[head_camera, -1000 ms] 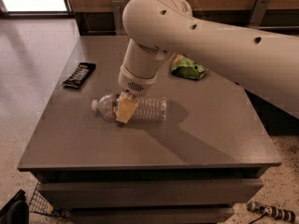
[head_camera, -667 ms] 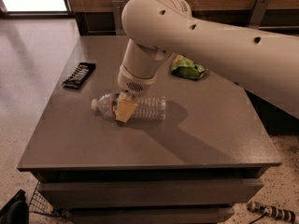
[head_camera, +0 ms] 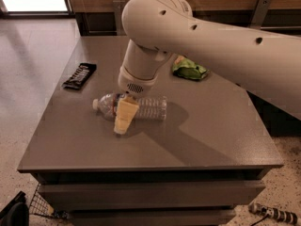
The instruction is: Knock water bottle over
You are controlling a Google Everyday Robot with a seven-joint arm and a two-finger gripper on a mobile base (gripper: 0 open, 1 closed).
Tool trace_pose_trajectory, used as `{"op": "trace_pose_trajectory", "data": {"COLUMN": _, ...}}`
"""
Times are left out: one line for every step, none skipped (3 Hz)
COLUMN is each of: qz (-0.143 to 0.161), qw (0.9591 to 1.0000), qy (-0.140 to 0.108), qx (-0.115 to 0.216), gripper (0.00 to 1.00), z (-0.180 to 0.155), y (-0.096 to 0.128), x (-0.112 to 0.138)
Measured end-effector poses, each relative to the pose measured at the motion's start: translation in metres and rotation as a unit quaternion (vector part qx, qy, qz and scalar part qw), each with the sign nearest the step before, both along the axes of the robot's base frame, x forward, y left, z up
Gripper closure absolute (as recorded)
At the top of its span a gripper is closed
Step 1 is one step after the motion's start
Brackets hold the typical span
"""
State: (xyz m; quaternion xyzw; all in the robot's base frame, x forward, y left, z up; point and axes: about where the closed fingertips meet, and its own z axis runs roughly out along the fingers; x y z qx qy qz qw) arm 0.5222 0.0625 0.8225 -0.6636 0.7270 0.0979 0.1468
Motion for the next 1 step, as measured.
{"op": "trace_pose_trajectory", "data": {"qz": 0.0, "qw": 1.0, "qy": 0.0, "qx": 0.0, "gripper": 0.0, "z": 0.0, "y": 0.0, "x": 0.0}}
